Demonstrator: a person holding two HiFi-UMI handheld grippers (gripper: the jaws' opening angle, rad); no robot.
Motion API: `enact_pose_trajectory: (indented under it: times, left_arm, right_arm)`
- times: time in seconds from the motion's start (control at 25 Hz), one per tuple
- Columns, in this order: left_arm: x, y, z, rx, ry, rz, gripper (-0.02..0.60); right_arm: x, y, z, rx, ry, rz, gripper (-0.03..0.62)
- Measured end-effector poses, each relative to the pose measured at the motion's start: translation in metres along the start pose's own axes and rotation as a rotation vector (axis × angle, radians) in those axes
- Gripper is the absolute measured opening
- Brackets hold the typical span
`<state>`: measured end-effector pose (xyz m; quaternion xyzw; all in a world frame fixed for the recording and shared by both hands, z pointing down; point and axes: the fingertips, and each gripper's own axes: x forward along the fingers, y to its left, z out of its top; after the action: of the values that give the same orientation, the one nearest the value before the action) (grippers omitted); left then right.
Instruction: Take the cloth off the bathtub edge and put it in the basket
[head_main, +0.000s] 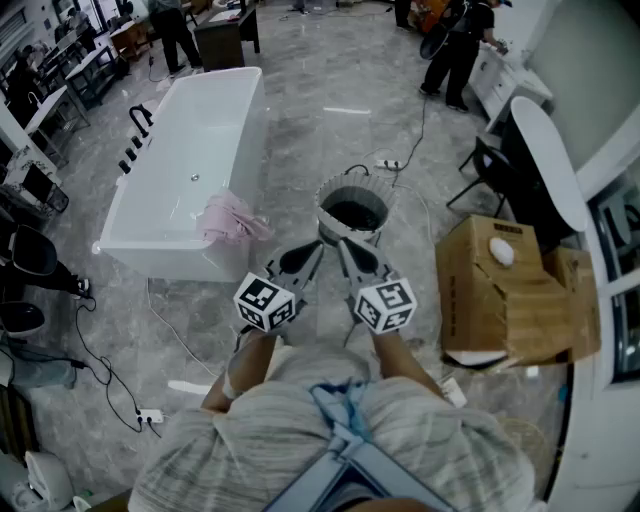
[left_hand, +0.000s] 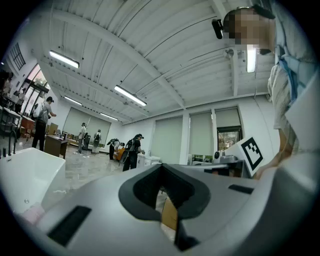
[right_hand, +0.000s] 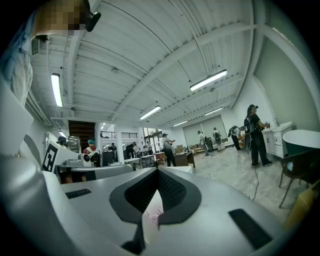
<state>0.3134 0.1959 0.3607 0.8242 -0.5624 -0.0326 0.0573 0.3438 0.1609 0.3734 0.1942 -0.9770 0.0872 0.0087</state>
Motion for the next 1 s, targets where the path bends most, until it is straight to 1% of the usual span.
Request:
enact_pose_trajectory:
  times: [0.52,0.6,0.72,1.0]
  left_arm:
    - [0.004,0.005,-0.002,0.004,-0.004,-0.003,0.002]
    - [0.004,0.006,-0.001,0.011,-0.013,0.004,0.002]
    - [0.004,0.007,-0.002,-0.001,-0.005,0.002,0.002]
    - [0.009,0.011,-0.007,-0.014,0.01,0.007,0.002]
  right_arm:
    - [0.003,-0.001,-0.002,-0.016,0.004,0.0,0.005]
    - [0.003,-0.002,-0.002,-0.003,-0.009,0.01,0.005]
    - [0.003,-0.004,-0.001,0.023,-0.035,0.017,0.005]
    - [0.004,-0.02,-0.007,0.022,-0.022,-0.026,0.005]
